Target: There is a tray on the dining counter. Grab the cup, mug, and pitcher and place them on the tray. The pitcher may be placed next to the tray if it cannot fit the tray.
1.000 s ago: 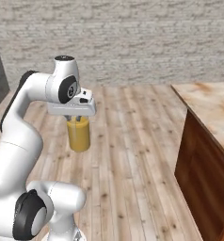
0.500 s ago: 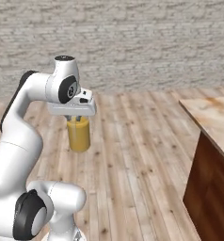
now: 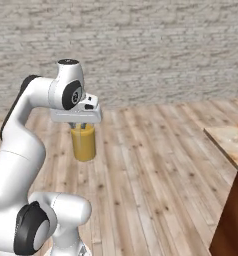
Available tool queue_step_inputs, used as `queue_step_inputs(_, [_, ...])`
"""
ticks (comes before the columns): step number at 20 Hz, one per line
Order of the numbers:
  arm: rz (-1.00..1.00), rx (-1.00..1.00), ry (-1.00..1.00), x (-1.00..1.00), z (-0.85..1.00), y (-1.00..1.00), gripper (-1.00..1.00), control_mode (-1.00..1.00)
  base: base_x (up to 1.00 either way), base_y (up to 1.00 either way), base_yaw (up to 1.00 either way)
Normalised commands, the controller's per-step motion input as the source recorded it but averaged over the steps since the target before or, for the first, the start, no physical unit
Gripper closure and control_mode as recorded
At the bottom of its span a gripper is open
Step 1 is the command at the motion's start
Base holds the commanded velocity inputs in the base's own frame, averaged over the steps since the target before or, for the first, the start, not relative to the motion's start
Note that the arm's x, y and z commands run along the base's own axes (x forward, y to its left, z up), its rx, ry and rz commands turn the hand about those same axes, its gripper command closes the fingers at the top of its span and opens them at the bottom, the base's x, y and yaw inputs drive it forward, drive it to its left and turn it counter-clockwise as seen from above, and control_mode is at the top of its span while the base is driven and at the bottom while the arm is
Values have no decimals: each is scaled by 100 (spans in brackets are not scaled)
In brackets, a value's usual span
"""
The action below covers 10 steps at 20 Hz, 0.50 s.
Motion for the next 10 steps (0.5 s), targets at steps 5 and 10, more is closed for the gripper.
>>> queue_step_inputs(5, [0,0,0,0,0,0,100,100,100,33,-11])
queue_step_inputs(10, [0,0,0,0,0,0,100,100,100,31,-11])
